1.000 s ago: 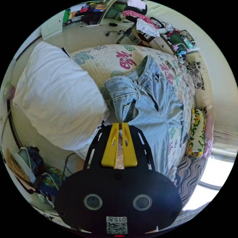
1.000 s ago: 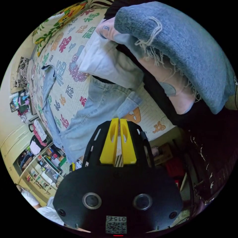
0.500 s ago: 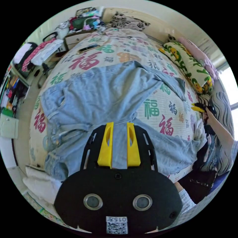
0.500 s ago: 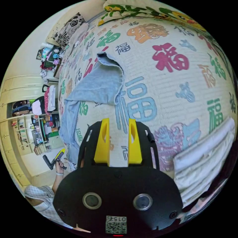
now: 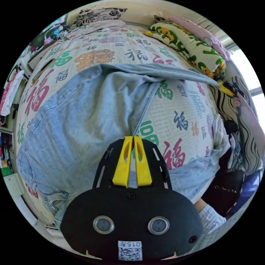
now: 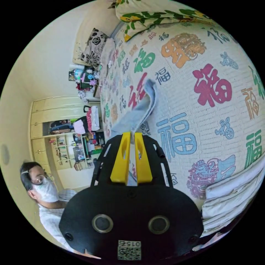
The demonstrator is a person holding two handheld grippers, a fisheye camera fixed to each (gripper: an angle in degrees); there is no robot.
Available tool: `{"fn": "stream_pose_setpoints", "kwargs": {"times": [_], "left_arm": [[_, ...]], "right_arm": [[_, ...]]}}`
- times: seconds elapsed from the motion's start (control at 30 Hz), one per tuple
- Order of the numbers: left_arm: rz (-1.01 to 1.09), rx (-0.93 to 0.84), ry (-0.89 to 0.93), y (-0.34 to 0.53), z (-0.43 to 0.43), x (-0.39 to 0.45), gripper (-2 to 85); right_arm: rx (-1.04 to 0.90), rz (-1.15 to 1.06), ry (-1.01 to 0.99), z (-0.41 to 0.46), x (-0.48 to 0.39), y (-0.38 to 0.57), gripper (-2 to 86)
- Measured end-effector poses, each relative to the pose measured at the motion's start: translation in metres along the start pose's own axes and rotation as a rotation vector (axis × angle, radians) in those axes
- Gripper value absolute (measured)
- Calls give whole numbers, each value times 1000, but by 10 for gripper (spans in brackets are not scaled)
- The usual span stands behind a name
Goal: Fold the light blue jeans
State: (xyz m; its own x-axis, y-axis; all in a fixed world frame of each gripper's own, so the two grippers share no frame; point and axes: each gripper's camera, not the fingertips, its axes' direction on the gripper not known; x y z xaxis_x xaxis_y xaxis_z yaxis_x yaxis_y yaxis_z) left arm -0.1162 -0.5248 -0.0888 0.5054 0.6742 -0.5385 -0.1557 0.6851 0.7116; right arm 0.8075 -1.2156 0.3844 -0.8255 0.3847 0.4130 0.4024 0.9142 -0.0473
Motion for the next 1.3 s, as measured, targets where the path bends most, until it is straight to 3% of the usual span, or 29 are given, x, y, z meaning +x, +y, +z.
{"fn": "stream_pose_setpoints", "kwargs": {"times": [0.1,0.17,0.27,0.33,0.57,0.63,0.7,0.77,0.93,1.03,1.13,1.3], "left_arm": [[93,-3,82,15,-25,6,-5],[148,-23,117,27,-32,5,-5],[116,-122,141,35,-10,-1,-5],[87,-170,151,39,6,-5,-4],[-4,-186,175,41,23,-19,0],[-8,-211,152,42,26,-20,-1],[-4,-208,125,43,25,-19,-2],[0,-181,88,45,21,-16,-2],[12,-68,56,49,8,-7,6],[52,-144,179,51,23,-3,28],[30,-205,228,63,32,-10,41],[-51,-145,326,110,-5,-40,31]], "right_arm": [[123,-21,4,-35,-23,-19,18],[185,-59,192,-31,-35,-52,20],[27,13,548,21,-9,-94,41],[-26,40,678,46,14,-99,56],[-169,161,601,114,129,-68,150],[-97,138,639,127,133,-64,129],[-144,36,688,146,131,-61,58],[-264,31,569,169,136,-65,18],[-111,59,528,145,147,-72,4],[-87,117,741,150,168,-69,17],[-78,184,809,172,186,-54,49],[3,83,713,199,183,12,56]]}}
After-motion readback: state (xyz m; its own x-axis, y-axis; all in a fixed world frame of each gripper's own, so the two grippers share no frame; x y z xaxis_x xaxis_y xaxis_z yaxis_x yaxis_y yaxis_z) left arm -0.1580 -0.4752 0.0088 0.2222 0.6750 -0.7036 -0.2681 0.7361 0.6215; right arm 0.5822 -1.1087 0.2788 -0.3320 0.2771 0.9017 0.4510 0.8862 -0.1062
